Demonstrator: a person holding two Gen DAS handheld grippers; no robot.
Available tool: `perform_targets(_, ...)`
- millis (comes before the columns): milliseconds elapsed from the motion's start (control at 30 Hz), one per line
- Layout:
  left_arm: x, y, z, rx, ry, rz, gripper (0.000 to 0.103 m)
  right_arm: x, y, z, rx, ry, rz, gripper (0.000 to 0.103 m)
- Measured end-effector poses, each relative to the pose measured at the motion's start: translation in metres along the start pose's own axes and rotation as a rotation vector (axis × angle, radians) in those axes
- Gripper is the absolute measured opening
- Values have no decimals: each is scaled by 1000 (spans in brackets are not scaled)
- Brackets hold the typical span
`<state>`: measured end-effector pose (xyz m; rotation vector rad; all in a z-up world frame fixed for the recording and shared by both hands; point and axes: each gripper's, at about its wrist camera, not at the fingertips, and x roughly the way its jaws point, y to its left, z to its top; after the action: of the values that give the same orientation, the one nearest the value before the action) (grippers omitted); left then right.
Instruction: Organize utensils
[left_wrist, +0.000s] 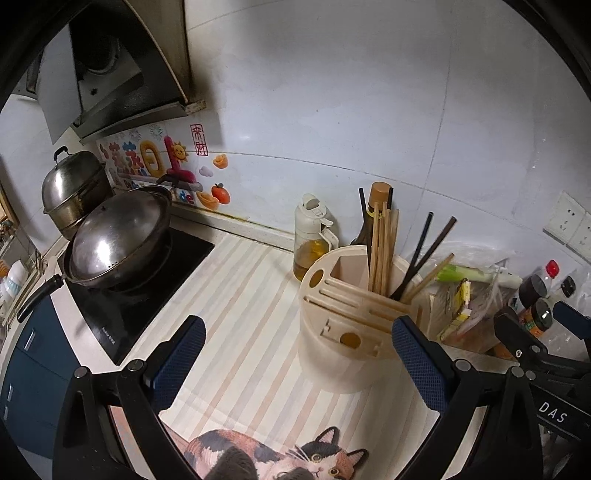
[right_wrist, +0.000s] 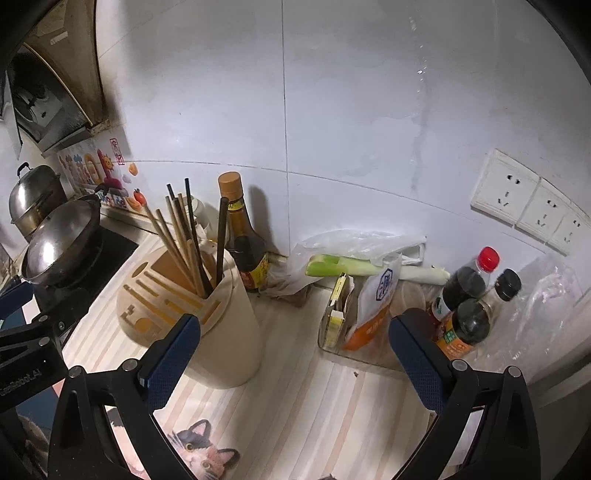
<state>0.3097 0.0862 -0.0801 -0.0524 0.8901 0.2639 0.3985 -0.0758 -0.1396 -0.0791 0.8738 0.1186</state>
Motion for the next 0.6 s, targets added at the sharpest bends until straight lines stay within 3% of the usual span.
perform_targets(300,-74,16,-35,26,-65,-41,103,-87,5,-37,12,-85,-38,103)
perform_targets(600,-163,42,-84,79,-121,-87,103,-206,29,-101,73,-159,-97,103)
